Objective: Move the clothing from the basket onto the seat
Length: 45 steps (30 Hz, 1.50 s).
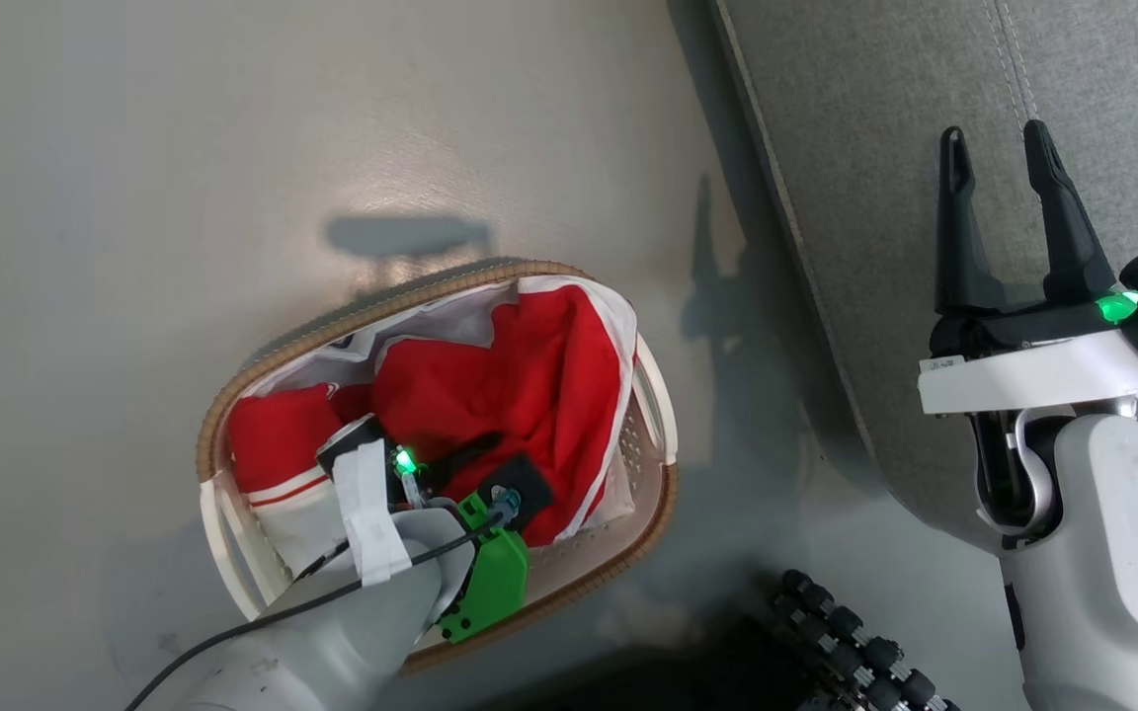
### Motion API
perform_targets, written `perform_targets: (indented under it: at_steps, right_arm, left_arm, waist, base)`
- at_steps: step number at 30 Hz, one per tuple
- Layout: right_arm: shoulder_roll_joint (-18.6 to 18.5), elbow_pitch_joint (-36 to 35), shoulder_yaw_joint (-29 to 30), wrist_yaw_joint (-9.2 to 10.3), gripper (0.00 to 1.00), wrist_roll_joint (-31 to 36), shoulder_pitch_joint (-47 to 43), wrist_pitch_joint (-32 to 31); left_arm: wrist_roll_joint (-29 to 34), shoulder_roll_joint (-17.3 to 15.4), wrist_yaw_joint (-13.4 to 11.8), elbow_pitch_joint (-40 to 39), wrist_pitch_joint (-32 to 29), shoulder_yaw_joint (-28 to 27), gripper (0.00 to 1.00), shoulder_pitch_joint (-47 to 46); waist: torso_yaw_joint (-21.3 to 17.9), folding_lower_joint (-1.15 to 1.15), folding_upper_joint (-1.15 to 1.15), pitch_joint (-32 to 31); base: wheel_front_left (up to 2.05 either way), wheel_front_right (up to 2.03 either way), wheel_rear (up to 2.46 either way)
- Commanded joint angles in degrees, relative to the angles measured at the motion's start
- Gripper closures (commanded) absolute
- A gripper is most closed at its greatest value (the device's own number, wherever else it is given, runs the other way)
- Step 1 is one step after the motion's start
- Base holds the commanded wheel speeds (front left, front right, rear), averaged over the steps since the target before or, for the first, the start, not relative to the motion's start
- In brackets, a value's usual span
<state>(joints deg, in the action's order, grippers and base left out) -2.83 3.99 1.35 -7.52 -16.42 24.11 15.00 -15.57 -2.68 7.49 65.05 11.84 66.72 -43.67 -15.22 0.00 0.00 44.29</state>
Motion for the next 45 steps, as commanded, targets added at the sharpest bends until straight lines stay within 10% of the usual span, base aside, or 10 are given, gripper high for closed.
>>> perform_targets:
  at_steps: [1, 6, 9, 11, 30, 45]
  right_arm:
    - [-0.11, -0.26, -0.34, 0.06, 0.00, -0.66, 0.66, 0.28]
    - [-0.11, 0.04, -0.99, 0.06, 0.00, -1.38, 1.28, 0.28]
    - [-0.12, 0.23, -1.21, 0.06, 0.00, -1.39, 1.17, 0.28]
    - [-0.12, 0.43, -1.15, 0.06, 0.00, -1.06, 0.78, 0.28]
    - [-0.17, 4.27, 1.27, 0.06, 0.00, 6.01, -5.12, 0.28]
    - [-0.18, 6.75, 2.40, 0.06, 0.00, 10.27, -14.49, 0.28]
  left_arm:
    - [-0.74, -0.38, -0.02, 0.73, -0.68, 0.73, 0.00, -1.33]
    - [-2.57, -0.37, -0.03, 2.69, -1.68, 0.75, 0.00, -2.89]
    - [-4.05, -0.37, -0.02, 2.42, -2.24, 1.08, 0.75, -2.72]
    - [-4.78, -0.37, -0.02, 1.69, -2.28, 1.54, 1.00, -2.15]
    - [-13.78, -0.28, -0.02, -6.77, 3.06, 3.20, 1.00, 3.35]
    - [-11.22, -4.64, -0.75, -24.24, 3.38, -6.95, 1.00, 11.99]
  waist:
    - [-2.93, 0.00, 0.00, 3.07]
    - [-3.46, 0.00, 0.00, 3.43]
    - [-3.49, 0.00, 0.00, 3.08]
    - [-3.24, 0.00, 0.00, 2.56]
    - [4.19, 0.00, 0.00, -14.64]
    - [9.87, 0.00, 0.00, -33.68]
  base:
    - [0.00, 0.00, 0.00]
    - [0.00, 0.00, 0.00]
    - [0.00, 0.00, 0.00]
    - [0.00, 0.00, 0.00]
    - [0.00, 0.00, 0.00]
    - [0.00, 0.00, 0.00]
